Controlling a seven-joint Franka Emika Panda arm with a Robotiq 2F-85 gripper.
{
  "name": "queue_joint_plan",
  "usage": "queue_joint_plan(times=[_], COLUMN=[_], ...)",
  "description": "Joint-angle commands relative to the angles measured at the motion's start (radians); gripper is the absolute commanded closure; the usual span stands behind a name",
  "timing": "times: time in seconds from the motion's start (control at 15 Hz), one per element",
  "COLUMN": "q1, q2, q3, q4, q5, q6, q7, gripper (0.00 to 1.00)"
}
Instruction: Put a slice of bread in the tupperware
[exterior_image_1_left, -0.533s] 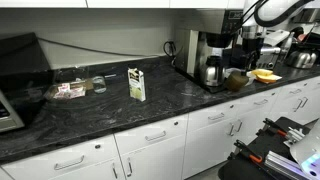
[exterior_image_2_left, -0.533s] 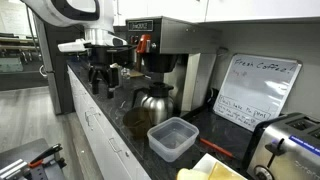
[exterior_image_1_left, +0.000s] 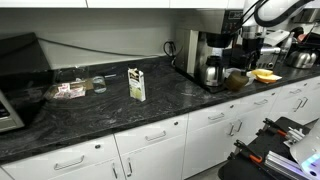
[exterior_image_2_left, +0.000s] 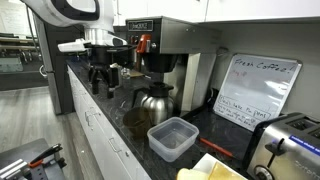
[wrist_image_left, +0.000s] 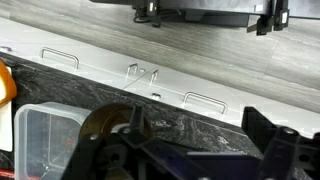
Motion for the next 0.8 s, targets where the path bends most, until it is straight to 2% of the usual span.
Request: queue_joint_plan(times=[0.0, 0.53, 0.73], q1=[0.003, 0.003, -0.037], q2=[0.000, 0.000, -0.023], q3=[-0.003, -0.003, -0.004], q4=[0.001, 0.001, -0.013], q5=[-0.001, -0.001, -0.060], q6=[-0.002, -0.002, -0.020], q7=[0.002, 0.002, 0.023], gripper=[0.00, 0.00, 0.00])
